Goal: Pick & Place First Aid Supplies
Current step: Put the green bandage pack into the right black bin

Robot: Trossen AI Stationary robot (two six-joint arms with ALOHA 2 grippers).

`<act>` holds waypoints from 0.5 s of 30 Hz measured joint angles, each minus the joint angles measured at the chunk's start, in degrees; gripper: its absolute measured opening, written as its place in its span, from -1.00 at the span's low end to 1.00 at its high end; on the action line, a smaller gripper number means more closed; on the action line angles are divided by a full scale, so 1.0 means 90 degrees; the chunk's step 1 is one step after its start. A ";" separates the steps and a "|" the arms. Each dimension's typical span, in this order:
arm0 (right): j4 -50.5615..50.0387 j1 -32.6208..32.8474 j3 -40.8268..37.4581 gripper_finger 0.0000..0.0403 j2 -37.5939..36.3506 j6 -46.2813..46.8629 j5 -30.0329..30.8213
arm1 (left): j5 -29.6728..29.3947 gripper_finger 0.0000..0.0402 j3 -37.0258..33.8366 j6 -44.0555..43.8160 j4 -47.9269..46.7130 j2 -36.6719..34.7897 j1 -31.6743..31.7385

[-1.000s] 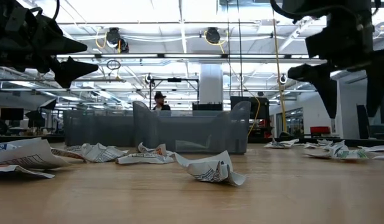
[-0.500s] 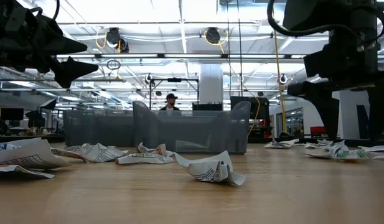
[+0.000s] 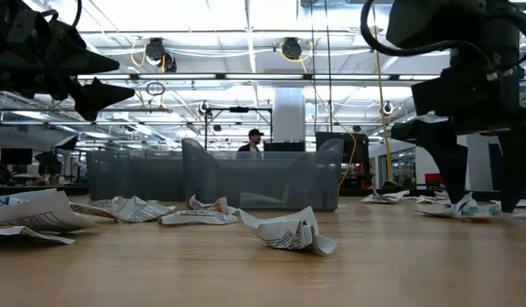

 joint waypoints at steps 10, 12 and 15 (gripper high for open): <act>-0.0075 -0.0002 -0.0216 -0.25 -0.0008 0.0443 0.0013 | 0.0000 0.55 0.0002 0.0000 -0.0001 0.0001 0.0001; -0.0059 -0.0005 -0.0299 -0.26 -0.0024 0.0612 0.0013 | 0.0000 0.54 0.0002 0.0000 -0.0001 0.0001 -0.0001; -0.0062 -0.0005 -0.0332 -0.26 -0.0052 0.0785 0.0016 | 0.0000 0.55 0.0002 0.0000 0.0001 -0.0001 0.0001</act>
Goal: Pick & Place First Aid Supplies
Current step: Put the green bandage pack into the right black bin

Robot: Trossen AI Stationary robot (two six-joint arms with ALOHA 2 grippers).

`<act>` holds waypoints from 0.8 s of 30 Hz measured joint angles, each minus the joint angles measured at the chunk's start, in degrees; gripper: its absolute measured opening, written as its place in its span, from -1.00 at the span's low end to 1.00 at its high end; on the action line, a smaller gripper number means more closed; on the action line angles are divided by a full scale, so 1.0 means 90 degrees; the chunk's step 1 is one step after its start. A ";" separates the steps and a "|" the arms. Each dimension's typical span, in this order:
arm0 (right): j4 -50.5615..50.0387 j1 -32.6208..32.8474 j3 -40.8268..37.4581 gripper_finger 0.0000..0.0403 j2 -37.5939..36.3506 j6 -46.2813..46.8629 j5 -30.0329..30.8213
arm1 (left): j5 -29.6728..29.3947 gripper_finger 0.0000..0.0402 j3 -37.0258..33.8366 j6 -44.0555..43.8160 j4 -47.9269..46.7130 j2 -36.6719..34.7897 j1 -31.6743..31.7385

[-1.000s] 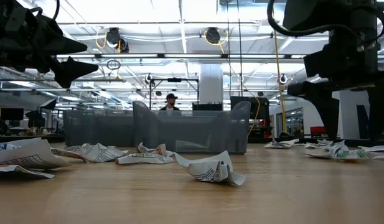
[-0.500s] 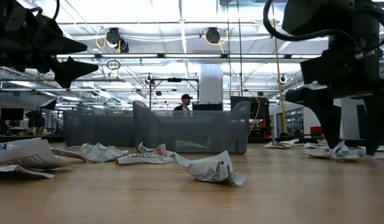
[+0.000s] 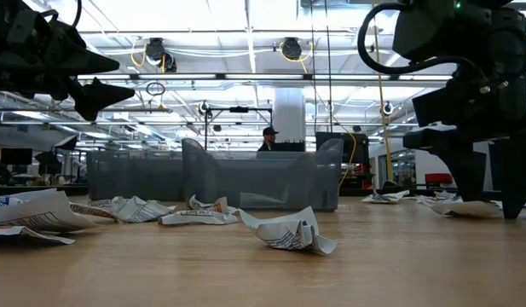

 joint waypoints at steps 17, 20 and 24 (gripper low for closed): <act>-0.0721 -0.0005 0.0054 -0.84 -0.0181 0.0445 0.0007 | 0.0000 0.55 0.0000 0.0000 -0.0002 0.0000 -0.0002; -0.1023 -0.0075 0.0158 -0.97 -0.0290 0.0409 0.0019 | 0.0000 0.54 -0.0001 -0.0001 -0.0002 0.0001 0.0000; -0.1510 -0.0245 0.0400 -0.94 -0.0540 0.0399 0.0024 | 0.0000 0.55 0.0000 0.0000 -0.0001 0.0000 0.0000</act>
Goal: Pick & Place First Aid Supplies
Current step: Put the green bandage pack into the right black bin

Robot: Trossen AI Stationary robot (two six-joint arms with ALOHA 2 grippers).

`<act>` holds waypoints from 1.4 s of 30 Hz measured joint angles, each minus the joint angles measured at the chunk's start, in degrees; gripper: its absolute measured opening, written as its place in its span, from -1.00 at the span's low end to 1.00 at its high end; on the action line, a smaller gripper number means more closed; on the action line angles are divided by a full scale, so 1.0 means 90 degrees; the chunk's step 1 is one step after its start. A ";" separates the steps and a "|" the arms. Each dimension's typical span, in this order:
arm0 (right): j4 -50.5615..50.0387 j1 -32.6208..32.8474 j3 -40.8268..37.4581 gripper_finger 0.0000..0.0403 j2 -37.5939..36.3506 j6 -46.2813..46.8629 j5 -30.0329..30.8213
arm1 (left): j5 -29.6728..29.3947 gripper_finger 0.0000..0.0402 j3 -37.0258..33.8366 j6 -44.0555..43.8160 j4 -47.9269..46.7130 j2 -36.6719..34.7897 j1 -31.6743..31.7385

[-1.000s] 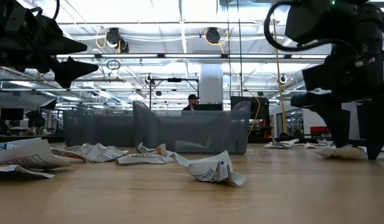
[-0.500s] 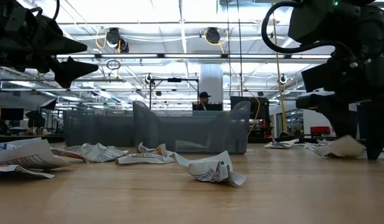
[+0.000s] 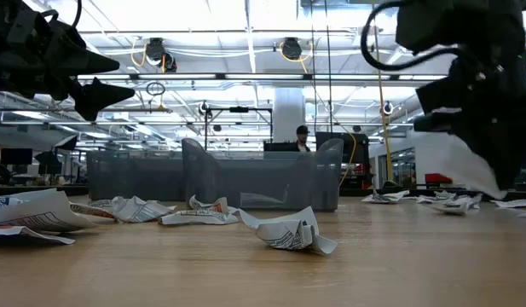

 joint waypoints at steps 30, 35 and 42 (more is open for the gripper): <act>-0.1863 -0.1371 0.3444 -0.99 0.0794 -0.0429 -0.0039 | 0.0000 0.55 0.0000 -0.0001 -0.0001 0.0001 0.0000; -0.1841 -0.1714 0.4755 -1.00 0.1773 -0.0503 -0.0041 | 0.0000 0.54 -0.0002 -0.0001 -0.0001 0.0002 -0.0002; -0.2140 -0.2050 0.6803 -1.00 0.3047 -0.0631 -0.0046 | -0.0001 0.54 -0.0002 0.0000 -0.0001 0.0002 -0.0001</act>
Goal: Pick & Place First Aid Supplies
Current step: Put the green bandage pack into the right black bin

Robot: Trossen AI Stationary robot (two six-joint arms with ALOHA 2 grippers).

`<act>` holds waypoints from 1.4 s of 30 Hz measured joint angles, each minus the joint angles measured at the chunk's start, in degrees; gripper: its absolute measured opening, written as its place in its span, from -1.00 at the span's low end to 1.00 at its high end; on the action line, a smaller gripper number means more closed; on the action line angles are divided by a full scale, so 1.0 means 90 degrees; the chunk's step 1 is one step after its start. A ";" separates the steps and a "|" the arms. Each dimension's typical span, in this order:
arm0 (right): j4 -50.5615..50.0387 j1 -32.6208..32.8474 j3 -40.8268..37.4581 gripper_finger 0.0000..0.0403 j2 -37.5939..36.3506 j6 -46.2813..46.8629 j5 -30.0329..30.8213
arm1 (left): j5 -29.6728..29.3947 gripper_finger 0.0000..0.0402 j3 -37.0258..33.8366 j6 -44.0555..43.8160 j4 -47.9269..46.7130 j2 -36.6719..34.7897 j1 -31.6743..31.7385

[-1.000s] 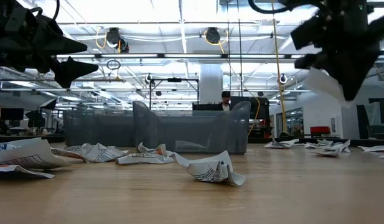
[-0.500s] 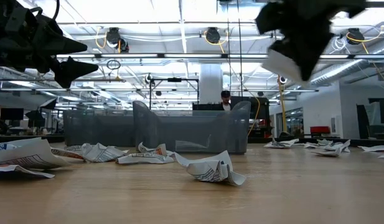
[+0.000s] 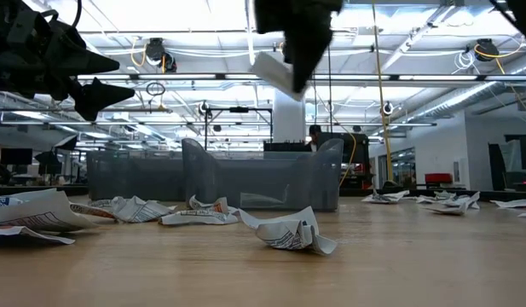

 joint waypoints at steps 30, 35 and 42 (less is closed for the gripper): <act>0.2729 0.0254 -0.1842 -0.93 0.0770 0.0409 0.0024 | -0.0002 0.54 0.0000 0.0000 0.0000 -0.0002 0.0000; 0.2643 0.0215 -0.1678 -0.60 0.0702 0.0668 0.0024 | -0.0002 0.55 0.0000 0.0000 0.0000 -0.0002 0.0001; 0.2607 0.0106 -0.1627 -0.12 0.0583 0.0672 0.0011 | -0.0002 0.55 0.0000 0.0000 0.0002 -0.0001 -0.0002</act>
